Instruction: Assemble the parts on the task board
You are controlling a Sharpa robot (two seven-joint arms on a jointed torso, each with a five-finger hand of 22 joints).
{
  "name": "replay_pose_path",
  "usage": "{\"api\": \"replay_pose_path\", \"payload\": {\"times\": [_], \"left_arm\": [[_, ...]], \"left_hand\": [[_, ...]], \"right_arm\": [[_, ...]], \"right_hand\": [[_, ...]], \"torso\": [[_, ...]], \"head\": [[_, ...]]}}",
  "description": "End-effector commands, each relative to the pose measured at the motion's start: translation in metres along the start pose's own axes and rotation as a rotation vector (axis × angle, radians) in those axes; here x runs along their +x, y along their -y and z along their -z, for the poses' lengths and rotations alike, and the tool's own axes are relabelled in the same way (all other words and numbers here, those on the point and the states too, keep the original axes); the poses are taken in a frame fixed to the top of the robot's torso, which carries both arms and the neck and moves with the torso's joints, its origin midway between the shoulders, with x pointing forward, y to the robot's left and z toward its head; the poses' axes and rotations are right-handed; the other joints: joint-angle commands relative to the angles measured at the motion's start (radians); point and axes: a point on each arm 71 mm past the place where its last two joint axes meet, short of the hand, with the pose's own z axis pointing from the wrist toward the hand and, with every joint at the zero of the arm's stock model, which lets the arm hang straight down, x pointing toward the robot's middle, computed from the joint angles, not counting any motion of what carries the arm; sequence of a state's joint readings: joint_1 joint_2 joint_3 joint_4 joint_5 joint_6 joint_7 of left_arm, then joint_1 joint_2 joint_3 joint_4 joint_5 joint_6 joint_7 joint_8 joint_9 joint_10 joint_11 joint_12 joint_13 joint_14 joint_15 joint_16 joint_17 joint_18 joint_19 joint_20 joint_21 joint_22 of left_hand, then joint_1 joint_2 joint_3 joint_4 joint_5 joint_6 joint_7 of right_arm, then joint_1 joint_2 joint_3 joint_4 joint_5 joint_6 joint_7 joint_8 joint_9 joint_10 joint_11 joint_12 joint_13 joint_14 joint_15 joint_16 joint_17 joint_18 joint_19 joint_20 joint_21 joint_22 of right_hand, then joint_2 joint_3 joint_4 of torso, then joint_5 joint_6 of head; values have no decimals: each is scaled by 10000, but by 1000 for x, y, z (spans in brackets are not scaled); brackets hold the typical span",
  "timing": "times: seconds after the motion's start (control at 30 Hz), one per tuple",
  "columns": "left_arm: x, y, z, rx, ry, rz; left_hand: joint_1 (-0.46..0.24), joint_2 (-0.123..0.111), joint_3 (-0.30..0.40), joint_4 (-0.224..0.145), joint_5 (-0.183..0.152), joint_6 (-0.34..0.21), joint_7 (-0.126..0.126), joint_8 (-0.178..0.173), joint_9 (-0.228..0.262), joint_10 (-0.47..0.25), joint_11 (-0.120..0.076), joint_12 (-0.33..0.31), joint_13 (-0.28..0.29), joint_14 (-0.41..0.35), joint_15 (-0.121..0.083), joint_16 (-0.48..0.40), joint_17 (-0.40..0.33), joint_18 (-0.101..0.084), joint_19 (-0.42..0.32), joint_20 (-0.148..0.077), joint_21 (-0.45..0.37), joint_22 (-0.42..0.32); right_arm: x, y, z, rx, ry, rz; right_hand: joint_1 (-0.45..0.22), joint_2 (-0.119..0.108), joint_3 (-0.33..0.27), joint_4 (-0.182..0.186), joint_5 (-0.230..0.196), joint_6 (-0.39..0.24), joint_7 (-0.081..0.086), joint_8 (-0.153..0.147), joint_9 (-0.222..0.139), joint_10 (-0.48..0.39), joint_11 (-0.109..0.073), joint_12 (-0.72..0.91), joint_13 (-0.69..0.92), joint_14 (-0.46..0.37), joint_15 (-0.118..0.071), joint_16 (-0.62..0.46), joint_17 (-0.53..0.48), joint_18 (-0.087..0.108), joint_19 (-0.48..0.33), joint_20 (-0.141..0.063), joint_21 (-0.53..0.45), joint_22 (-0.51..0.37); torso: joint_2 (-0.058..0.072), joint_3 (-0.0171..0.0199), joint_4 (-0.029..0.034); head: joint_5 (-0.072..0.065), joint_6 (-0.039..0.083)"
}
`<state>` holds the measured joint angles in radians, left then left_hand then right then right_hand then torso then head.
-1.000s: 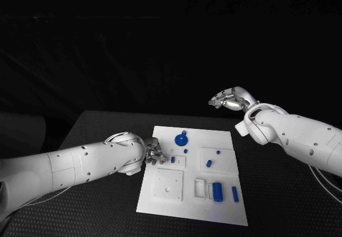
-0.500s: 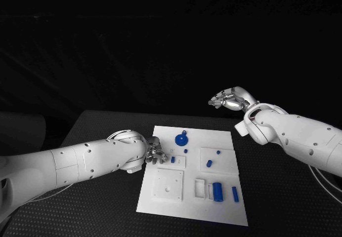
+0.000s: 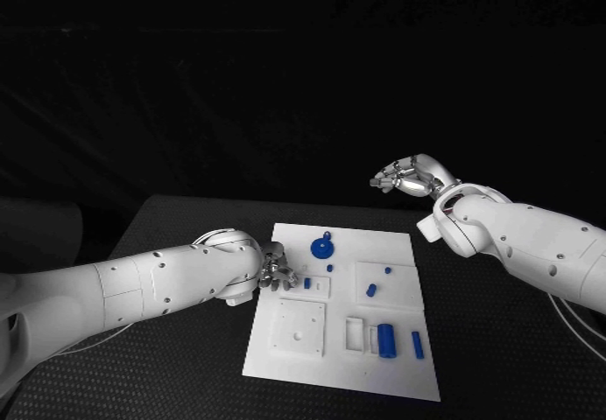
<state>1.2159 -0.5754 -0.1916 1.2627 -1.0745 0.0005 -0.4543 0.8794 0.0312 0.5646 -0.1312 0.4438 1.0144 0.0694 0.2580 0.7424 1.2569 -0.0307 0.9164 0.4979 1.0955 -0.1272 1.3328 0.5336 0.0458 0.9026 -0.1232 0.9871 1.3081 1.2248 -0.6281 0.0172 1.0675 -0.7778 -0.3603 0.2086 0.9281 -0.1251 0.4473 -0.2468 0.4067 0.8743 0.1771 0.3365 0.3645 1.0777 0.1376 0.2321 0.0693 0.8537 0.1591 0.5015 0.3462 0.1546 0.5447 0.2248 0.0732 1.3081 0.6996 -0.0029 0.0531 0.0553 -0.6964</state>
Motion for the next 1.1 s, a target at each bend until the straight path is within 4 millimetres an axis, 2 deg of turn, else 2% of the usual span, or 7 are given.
{"api": "replay_pose_path", "payload": {"times": [0.03, 0.13, 0.17, 0.2, 0.73, 0.77, 1.1], "left_arm": [[10, -2, -4, -370, -59, -20], [9, -1, -5, -377, 51, -9], [9, 0, -5, -365, 87, -18], [9, 0, -5, -338, 98, -20], [8, 7, -3, -200, 506, -349], [8, 8, -2, -195, 478, -423], [2, 10, 1, -224, 344, -738]], "left_hand": [[164, 401, 660, -732, 75, -131, 129, -67, -1272, -72, -3, -22, 17, -16, -82, 66, 8, -36, 21, -1042, 64, 185], [118, 525, 741, -881, 117, -63, 102, -20, -1256, -22, -28, 3, 29, 24, -107, 106, 21, -29, 46, -1053, 101, 190], [375, 261, 1574, -822, -1112, -2, 66, 21, -1237, 13, -81, -14, 20, 38, -103, 111, 20, 1, 45, -1057, 61, 145], [401, -71, 2374, -590, -1720, 35, 68, 28, -1251, 66, -64, -30, 7, 84, -156, 115, 12, -11, 115, -1050, 74, 135], [-338, -160, 3124, -1052, -1062, 591, -142, 247, -1255, 559, -265, 149, 93, 517, -342, 413, 100, 57, 514, -1237, 485, 202], [-382, -225, 3161, -1107, -722, 667, -174, 277, -1255, 646, -299, 216, 127, 598, -378, 492, 129, 71, 575, -1263, 551, 206], [-428, -242, 3193, -1124, -621, 676, -183, 265, -1276, 655, -312, 230, 139, 616, -390, 514, 132, 82, 605, -1284, 592, 198]], "right_arm": [[2, -1, 0, -37, -171, -45], [2, -1, 0, -36, -190, -52], [2, -1, 0, -35, -197, -53], [2, -1, 0, -33, -207, -56], [3, 0, -1, 16, -266, -63], [3, 0, -1, 17, -278, -66], [5, 0, -1, 22, -304, -77]], "right_hand": [[-57, -18, 1, 81, 43, -48, 36, -46, -10, 37, 64, -61, -3, -36, 17, -65, -16, 190, -70, 25, -60, 182], [-58, -18, 1, 83, 44, -50, 37, -46, -11, 36, 65, -62, -3, -37, 18, -66, -17, 189, -73, 25, -60, 182], [-59, -18, 1, 83, 44, -50, 37, -47, -11, 36, 65, -62, -3, -38, 18, -66, -17, 189, -73, 25, -60, 182], [-59, -18, 1, 84, 44, -50, 37, -47, -11, 36, 65, -63, -3, -38, 18, -66, -18, 189, -74, 25, -60, 182], [-54, -3, 9, 95, 58, -52, 38, -48, -11, 37, 65, -69, -2, -42, 20, -68, -20, 186, -90, 26, -61, 185], [-49, -2, 14, 95, 76, -55, 38, -50, -11, 36, 65, -72, -3, -45, 21, -69, -22, 185, -97, 25, -62, 186], [-42, -2, 28, 111, 169, -60, 42, -52, -11, 37, 66, -85, -2, -54, 26, -72, -28, 179, -121, 28, -58, 193]], "torso": [[0, 5, 0], [-1, 6, 1], [-2, 4, 1], [-1, 7, 2], [0, -2, -4], [-2, -4, 3], [-5, -7, 1]], "head": [[38, 9], [70, 19], [80, 21], [96, 29], [70, 46], [65, 52], [84, 61]]}}
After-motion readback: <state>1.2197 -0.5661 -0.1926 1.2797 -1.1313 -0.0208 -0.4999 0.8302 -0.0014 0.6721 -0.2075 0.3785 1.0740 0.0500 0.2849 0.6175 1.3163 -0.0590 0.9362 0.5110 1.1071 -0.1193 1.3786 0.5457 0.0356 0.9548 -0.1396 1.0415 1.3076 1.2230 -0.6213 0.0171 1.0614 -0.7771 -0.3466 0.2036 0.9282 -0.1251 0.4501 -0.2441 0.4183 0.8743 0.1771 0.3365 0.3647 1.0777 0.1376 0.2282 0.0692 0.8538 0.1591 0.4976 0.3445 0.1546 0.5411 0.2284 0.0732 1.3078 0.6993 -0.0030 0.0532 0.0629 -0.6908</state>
